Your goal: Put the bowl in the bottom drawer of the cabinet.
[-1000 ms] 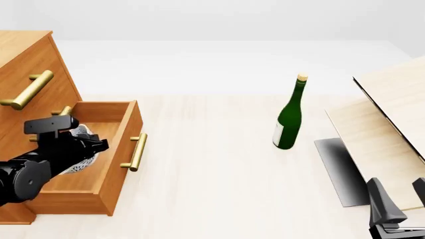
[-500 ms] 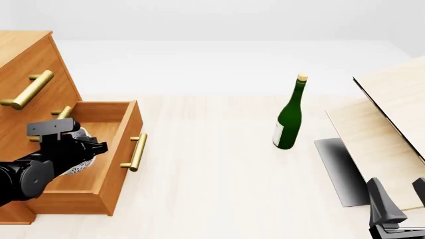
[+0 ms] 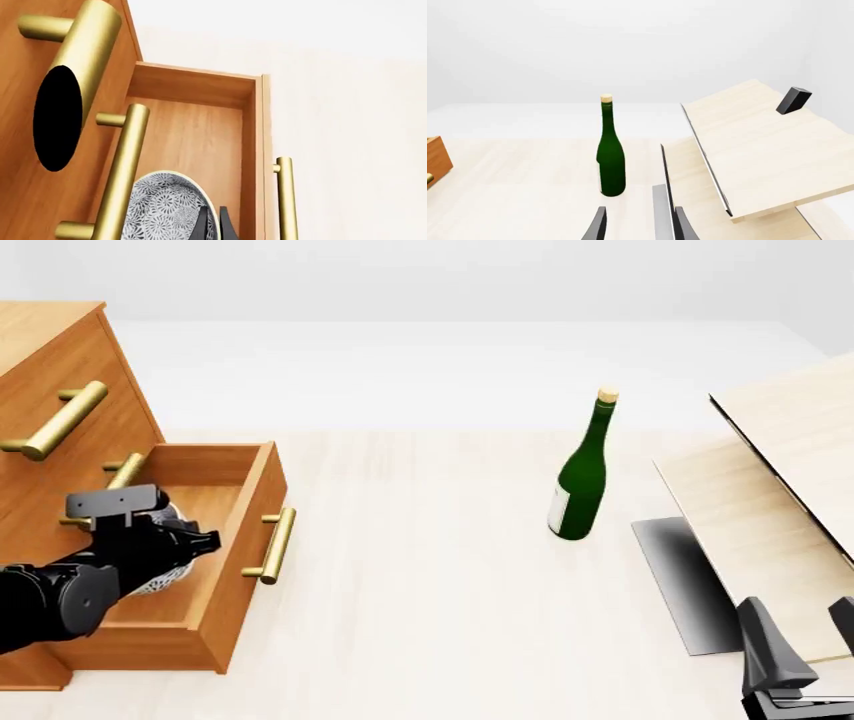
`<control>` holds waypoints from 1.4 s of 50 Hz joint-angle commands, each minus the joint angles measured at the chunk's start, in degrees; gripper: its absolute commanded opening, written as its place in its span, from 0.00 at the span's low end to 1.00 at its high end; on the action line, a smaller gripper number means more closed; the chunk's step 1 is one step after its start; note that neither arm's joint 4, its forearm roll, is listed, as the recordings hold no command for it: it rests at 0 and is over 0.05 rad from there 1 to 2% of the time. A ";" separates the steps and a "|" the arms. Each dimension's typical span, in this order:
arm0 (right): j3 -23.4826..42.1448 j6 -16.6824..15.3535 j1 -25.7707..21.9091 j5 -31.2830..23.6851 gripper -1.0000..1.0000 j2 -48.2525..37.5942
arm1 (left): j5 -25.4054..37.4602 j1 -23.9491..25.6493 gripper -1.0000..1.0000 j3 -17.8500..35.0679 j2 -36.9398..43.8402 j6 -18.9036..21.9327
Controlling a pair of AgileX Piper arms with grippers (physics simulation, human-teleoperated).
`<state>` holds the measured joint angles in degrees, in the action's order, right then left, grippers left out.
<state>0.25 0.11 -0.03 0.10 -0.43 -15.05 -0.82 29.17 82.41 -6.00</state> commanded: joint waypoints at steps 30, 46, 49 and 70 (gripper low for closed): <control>0.00 0.00 -0.01 0.00 1.00 0.00 | -4.89 -2.33 0.00 -0.29 3.62 1.10; 0.00 0.00 0.01 0.00 1.00 0.00 | -5.04 -0.67 1.00 0.42 3.56 -1.18; 0.00 0.00 0.01 0.00 1.00 0.00 | -5.12 -0.93 1.00 0.30 2.80 -1.26; 0.00 0.00 0.01 0.00 1.00 0.00 | -4.77 0.09 1.00 0.23 -1.39 -1.31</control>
<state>0.25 0.11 -0.03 0.10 -0.43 -20.14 -1.84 29.26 83.07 -7.32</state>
